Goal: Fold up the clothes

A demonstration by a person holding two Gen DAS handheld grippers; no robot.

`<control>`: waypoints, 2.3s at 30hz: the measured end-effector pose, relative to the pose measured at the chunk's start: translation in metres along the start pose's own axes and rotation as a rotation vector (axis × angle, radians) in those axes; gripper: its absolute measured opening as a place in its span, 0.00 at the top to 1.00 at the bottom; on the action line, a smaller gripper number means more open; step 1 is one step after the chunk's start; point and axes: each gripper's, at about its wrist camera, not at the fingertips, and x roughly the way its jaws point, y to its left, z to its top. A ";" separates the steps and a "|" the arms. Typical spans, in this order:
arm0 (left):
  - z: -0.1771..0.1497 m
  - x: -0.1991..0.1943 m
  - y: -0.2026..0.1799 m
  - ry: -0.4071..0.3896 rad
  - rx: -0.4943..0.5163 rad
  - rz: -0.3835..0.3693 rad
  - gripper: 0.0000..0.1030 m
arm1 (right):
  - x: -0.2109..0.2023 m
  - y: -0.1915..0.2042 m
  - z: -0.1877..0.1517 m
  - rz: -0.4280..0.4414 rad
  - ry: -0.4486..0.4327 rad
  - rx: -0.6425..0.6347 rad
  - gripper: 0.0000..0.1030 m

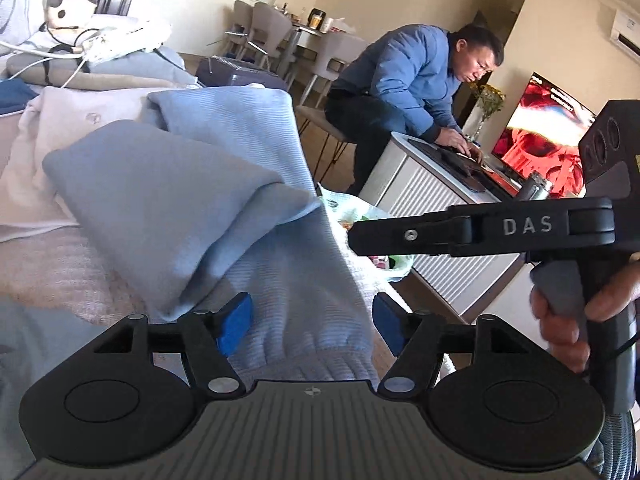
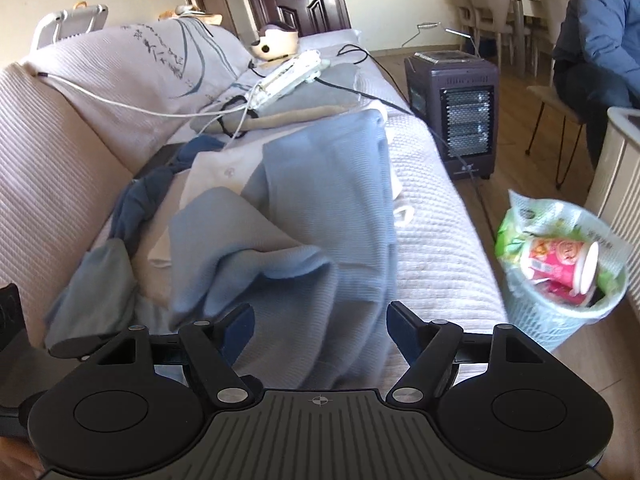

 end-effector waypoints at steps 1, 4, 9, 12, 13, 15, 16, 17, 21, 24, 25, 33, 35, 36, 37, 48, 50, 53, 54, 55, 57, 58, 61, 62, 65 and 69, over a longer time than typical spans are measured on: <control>0.000 0.000 0.001 -0.002 -0.005 0.004 0.37 | 0.004 0.002 0.000 0.022 0.000 0.001 0.27; -0.001 0.000 0.003 0.003 -0.018 0.014 0.36 | 0.014 0.006 -0.001 0.100 -0.010 0.014 0.27; -0.004 0.001 0.005 0.012 -0.022 0.021 0.36 | 0.026 0.017 -0.003 0.178 -0.035 -0.001 0.27; -0.006 0.003 0.006 0.020 -0.032 0.019 0.36 | 0.027 0.018 -0.004 0.187 -0.030 0.005 0.27; -0.007 0.003 0.006 0.022 -0.035 0.019 0.35 | 0.027 0.016 -0.004 0.181 -0.029 0.016 0.27; -0.007 0.003 0.006 0.023 -0.038 0.017 0.35 | 0.027 0.014 -0.004 0.168 -0.029 0.034 0.27; -0.007 0.002 0.007 0.023 -0.041 0.017 0.35 | 0.027 0.013 -0.005 0.164 -0.031 0.036 0.27; -0.007 0.002 0.007 0.023 -0.045 0.017 0.35 | 0.027 0.013 -0.005 0.159 -0.032 0.038 0.27; -0.008 0.002 0.007 0.024 -0.049 0.018 0.35 | 0.026 0.015 -0.006 0.152 -0.036 0.026 0.27; -0.008 0.001 0.007 0.024 -0.050 0.018 0.35 | 0.025 0.016 -0.006 0.151 -0.039 0.022 0.27; -0.008 0.001 0.007 0.024 -0.051 0.018 0.35 | 0.025 0.016 -0.006 0.150 -0.039 0.021 0.27; -0.009 0.000 0.006 0.025 -0.049 0.018 0.34 | 0.026 0.017 -0.006 0.143 -0.038 0.012 0.27; -0.009 0.000 0.006 0.026 -0.049 0.018 0.34 | 0.025 0.018 -0.006 0.141 -0.039 0.008 0.27; -0.009 0.000 0.006 0.026 -0.049 0.018 0.34 | 0.025 0.018 -0.006 0.142 -0.040 0.007 0.27; -0.008 0.000 0.006 0.026 -0.049 0.017 0.34 | 0.025 0.018 -0.006 0.144 -0.041 0.006 0.27; -0.009 0.001 0.007 0.027 -0.048 0.017 0.33 | 0.024 0.018 -0.006 0.143 -0.043 0.005 0.26; -0.009 0.001 0.007 0.027 -0.048 0.017 0.33 | 0.024 0.019 -0.006 0.142 -0.042 0.004 0.26; -0.009 0.001 0.006 0.027 -0.049 0.017 0.33 | 0.024 0.019 -0.005 0.141 -0.042 0.002 0.26; -0.009 0.001 0.006 0.027 -0.049 0.017 0.33 | 0.024 0.019 -0.005 0.141 -0.042 0.001 0.26; -0.009 0.001 0.006 0.027 -0.049 0.018 0.33 | 0.025 0.019 -0.005 0.141 -0.042 0.001 0.26; -0.009 0.001 0.006 0.028 -0.049 0.018 0.33 | 0.025 0.019 -0.005 0.141 -0.042 0.000 0.26; -0.009 0.001 0.006 0.028 -0.048 0.018 0.33 | 0.025 0.019 -0.005 0.140 -0.043 0.000 0.26; -0.009 0.001 0.006 0.028 -0.048 0.018 0.33 | 0.025 0.020 -0.005 0.140 -0.043 0.000 0.26; -0.009 0.001 0.006 0.028 -0.047 0.017 0.33 | 0.025 0.020 -0.005 0.140 -0.043 0.000 0.26; -0.010 0.001 0.006 0.029 -0.046 0.018 0.33 | 0.024 0.020 -0.005 0.139 -0.043 -0.003 0.26; -0.010 0.002 0.006 0.030 -0.045 0.018 0.33 | 0.024 0.020 -0.005 0.138 -0.043 -0.005 0.26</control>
